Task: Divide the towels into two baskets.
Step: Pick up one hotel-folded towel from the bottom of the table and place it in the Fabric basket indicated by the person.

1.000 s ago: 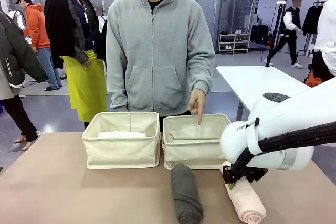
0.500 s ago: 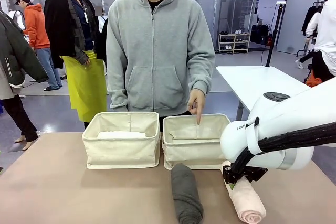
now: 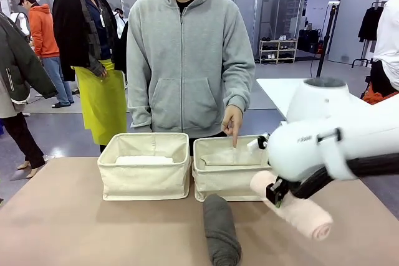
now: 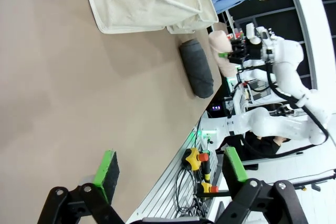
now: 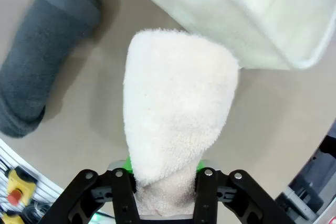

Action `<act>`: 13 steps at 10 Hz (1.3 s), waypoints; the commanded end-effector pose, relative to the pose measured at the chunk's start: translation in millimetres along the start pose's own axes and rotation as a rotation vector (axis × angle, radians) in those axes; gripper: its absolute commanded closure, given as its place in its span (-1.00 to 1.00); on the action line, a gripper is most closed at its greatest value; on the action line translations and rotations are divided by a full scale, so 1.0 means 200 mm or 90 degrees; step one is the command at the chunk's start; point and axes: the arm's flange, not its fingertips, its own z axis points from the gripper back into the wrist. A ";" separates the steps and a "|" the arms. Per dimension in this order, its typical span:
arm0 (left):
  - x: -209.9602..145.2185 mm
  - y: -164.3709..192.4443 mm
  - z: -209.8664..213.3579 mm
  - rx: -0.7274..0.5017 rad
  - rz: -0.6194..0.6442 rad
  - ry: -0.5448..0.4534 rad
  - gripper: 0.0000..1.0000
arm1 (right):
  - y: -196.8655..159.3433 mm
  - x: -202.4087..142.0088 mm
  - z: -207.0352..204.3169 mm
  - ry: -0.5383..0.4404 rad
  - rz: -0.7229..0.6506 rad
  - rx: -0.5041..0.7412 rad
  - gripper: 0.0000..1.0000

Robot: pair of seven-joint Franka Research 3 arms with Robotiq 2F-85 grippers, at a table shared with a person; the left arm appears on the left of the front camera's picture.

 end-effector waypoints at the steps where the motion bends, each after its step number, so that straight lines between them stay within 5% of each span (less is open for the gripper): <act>1: 0.00 -0.02 0.01 -0.001 -0.003 -0.008 -1.00 | 0.02 0.09 0.24 -0.005 0.162 -0.022 0.23; 4: 0.00 -0.02 0.01 -0.001 -0.003 -0.008 -1.00 | 0.08 0.35 0.44 -0.073 0.491 -0.105 0.23; 6: 0.00 -0.02 0.01 -0.001 -0.003 -0.008 -1.00 | 0.03 0.54 0.43 -0.087 0.615 -0.102 0.23; 8: 0.00 -0.02 0.01 -0.001 -0.003 -0.008 -1.00 | -0.03 0.66 0.32 -0.048 0.654 -0.046 0.23; 9: 0.00 -0.02 0.01 -0.001 -0.003 -0.008 -1.00 | -0.01 0.67 0.30 -0.083 0.640 -0.056 0.23; 13: 0.00 -0.02 0.01 -0.001 -0.003 -0.008 -1.00 | 0.01 0.66 0.27 -0.058 0.645 -0.067 0.22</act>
